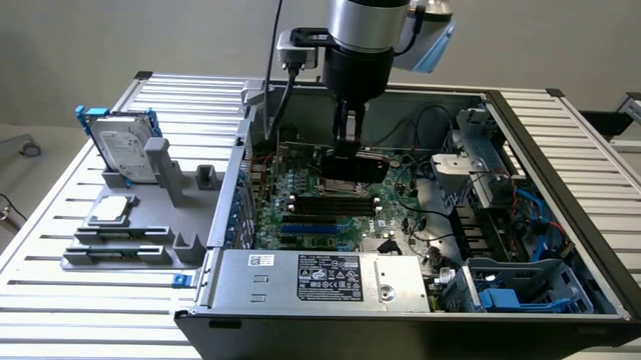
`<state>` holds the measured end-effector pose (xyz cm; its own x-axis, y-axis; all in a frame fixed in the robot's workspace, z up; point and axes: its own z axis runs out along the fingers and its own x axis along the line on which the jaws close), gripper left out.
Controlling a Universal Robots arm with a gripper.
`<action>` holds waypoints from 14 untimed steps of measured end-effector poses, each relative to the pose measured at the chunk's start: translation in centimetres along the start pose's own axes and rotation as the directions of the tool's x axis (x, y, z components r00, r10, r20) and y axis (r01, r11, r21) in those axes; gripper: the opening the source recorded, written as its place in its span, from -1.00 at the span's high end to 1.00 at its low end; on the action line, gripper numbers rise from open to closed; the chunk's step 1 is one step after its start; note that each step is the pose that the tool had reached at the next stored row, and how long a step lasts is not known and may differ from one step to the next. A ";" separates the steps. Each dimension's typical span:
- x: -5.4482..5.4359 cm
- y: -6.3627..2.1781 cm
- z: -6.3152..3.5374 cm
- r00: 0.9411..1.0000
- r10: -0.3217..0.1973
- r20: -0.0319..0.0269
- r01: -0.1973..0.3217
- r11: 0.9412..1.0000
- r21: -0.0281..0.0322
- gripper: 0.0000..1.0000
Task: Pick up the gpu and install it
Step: 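Insert the gpu into the slot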
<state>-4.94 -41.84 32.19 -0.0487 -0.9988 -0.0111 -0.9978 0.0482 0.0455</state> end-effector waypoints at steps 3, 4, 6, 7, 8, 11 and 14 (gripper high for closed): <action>0.3 -0.04 0.48 1.000 -0.021 0.002 0.021 1.000 -0.004 0.47; 0.4 -0.05 0.64 1.000 -0.029 0.003 0.029 1.000 -0.006 0.47; 0.7 -0.07 0.93 0.999 -0.042 0.004 0.042 0.999 -0.009 0.47; 0.9 -0.09 1.05 0.999 -0.046 0.004 0.046 0.999 -0.010 0.47; 1.1 -0.10 1.17 0.999 -0.049 0.005 0.049 0.999 -0.011 0.47; 2.0 -0.16 1.43 0.998 -0.055 0.007 0.055 0.998 -0.011 0.47; 3.2 -0.21 1.64 0.998 -0.058 0.010 0.058 0.998 -0.011 0.47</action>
<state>-4.96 -44.98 30.51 0.0088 -0.9997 -0.0234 -0.9984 -0.0101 0.0560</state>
